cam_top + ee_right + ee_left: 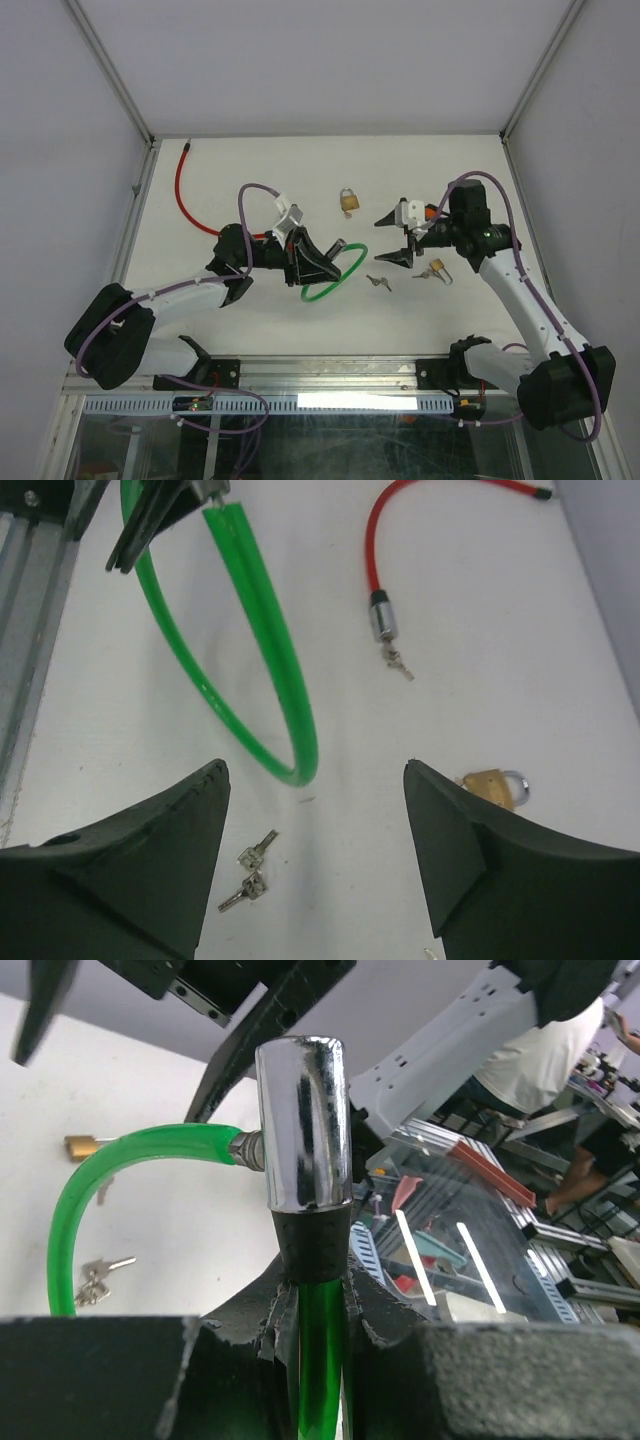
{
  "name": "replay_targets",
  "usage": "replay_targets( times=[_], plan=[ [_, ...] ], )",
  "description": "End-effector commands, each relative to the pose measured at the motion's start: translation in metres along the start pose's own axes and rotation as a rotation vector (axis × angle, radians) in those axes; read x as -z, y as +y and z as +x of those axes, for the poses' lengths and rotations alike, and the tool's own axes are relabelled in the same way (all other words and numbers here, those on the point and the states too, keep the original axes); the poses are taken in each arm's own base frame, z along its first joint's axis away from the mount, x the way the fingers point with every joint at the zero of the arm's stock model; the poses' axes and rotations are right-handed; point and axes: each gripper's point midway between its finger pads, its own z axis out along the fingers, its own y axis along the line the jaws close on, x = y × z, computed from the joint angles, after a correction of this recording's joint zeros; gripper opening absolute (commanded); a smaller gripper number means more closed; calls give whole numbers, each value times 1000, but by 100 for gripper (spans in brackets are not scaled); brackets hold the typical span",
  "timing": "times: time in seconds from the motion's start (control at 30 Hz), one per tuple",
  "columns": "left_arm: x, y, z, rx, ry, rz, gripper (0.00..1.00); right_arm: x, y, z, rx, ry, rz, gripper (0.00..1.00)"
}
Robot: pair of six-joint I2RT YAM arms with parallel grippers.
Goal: Lock with the key
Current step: Place the lock at the center of the board.
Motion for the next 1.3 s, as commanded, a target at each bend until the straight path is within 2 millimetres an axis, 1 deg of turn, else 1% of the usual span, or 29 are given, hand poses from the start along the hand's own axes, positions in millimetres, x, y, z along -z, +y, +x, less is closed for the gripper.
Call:
replay_targets(
  times=[0.0,0.07,0.13,0.23,0.33,0.37,0.43,0.5,0.6,0.63,0.67,0.7,0.77,0.8,0.83,0.87,0.9,0.97,1.0,1.07,1.13,1.23,1.27],
  plan=[
    [-4,-35,-43,-145,-47,165,0,5,-19,-57,-42,-154,51,73],
    [-5,-36,-46,-146,-49,169,0,-3,-8,-60,-82,-189,-13,73],
    [-5,-36,-47,-148,-51,170,0,-12,6,-56,-119,-207,-68,73],
    [-6,-36,-47,-141,-53,170,0,-25,9,-42,-174,-197,-52,69],
    [-5,-38,-47,-138,-64,182,0,-30,3,-36,-205,-182,-31,60],
    [-5,-38,-47,-135,-66,183,0,-31,1,-35,-214,-178,-27,55],
    [-5,-38,-48,-134,-72,180,0,-32,-1,-32,-218,-169,-19,48],
    [-5,-38,-47,-137,-75,176,0,-32,1,-31,-201,-176,-22,35],
    [-4,-35,-48,-136,-82,157,0,-32,5,-32,-161,-199,-26,7],
    [-3,-34,-49,-135,-90,144,2,-32,6,-32,-152,-202,-27,0],
    [-2,-32,-50,-133,-99,128,5,-31,6,-33,-150,-202,-26,0],
    [0,-30,-52,-139,-114,109,10,-31,5,-33,-150,-202,-25,0],
    [7,-26,-57,-160,-156,52,26,-28,4,-34,-164,-205,-28,0],
    [11,-23,-61,-178,-182,12,32,-27,4,-35,-177,-209,-31,0],
    [15,-18,-62,-182,-196,-37,39,-25,2,-35,-189,-212,-28,0],
    [21,-15,-67,-210,-226,-90,47,-24,1,-35,-209,-213,-26,0],
    [27,-7,-74,-223,-267,-174,57,-22,-1,-35,-229,-215,-24,0],
    [43,1,-82,-260,-330,-306,74,-21,-4,-35,-265,-218,-19,0],
    [51,6,-83,-268,-355,-368,79,-21,-6,-34,-287,-217,-15,0],
    [69,18,-83,-273,-400,-496,83,-21,-12,-30,-359,-205,6,0],
    [81,25,-79,-261,-419,-572,87,-23,-19,-26,-422,-191,28,0],
    [87,32,-65,-228,-418,-599,90,-25,-30,-17,-528,-174,56,0],
    [87,35,-61,-213,-413,-606,93,-24,-34,-16,-555,-172,65,0]
  ],
)
